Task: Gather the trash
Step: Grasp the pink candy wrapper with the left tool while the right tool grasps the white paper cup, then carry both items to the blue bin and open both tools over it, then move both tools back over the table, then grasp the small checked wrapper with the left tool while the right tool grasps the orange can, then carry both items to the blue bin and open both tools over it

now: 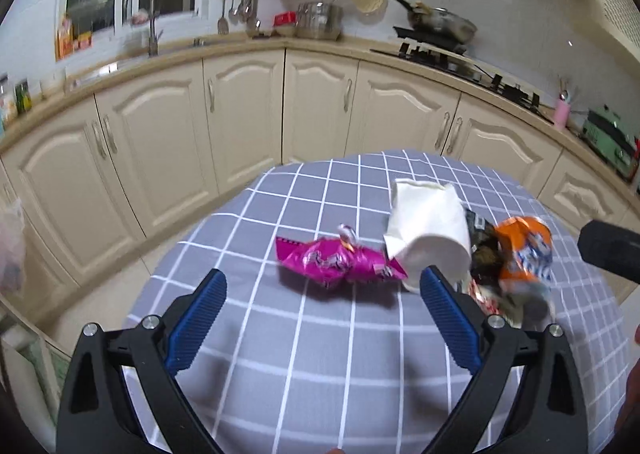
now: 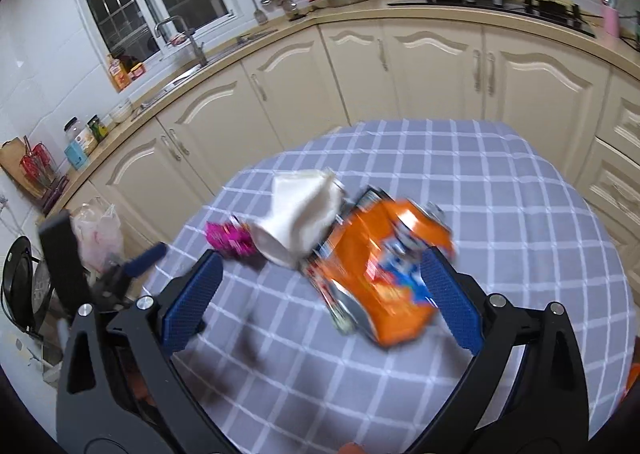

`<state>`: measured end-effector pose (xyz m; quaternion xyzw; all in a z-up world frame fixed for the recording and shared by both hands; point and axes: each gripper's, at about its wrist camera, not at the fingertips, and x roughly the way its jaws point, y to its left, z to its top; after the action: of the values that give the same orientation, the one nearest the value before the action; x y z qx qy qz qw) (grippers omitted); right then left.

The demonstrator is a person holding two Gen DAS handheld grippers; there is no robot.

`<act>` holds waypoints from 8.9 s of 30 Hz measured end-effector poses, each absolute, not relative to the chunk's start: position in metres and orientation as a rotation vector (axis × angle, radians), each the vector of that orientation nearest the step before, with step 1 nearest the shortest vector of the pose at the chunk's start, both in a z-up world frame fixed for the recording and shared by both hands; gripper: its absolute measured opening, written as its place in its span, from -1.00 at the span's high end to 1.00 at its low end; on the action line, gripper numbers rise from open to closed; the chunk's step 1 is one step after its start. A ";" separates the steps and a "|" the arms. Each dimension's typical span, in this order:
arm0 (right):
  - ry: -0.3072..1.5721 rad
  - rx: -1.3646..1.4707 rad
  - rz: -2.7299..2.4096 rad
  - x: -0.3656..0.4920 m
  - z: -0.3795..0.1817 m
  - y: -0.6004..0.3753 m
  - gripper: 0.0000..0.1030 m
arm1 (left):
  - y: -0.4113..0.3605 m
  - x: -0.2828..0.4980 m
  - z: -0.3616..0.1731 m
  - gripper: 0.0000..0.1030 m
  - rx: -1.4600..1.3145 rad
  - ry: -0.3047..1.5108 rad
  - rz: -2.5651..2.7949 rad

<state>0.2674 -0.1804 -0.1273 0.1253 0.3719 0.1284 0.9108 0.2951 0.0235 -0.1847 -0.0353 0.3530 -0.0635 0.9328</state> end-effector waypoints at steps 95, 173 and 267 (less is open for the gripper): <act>0.875 0.915 -0.540 -0.141 -0.360 -0.642 -0.52 | -0.509 0.001 -0.361 -0.72 0.492 1.080 -1.142; 0.805 0.311 0.143 0.246 -0.157 -0.268 -0.88 | -0.048 0.197 -0.147 -0.84 0.021 0.631 -0.268; 0.845 0.826 -0.605 -0.130 -0.328 -0.634 -0.02 | -0.474 0.002 -0.313 0.77 0.339 1.051 -1.122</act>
<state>-0.1303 -0.6343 -0.3278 0.3834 0.3923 -0.2809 0.7875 0.0023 -0.4744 -0.3128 0.1525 0.4727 -0.5049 0.7059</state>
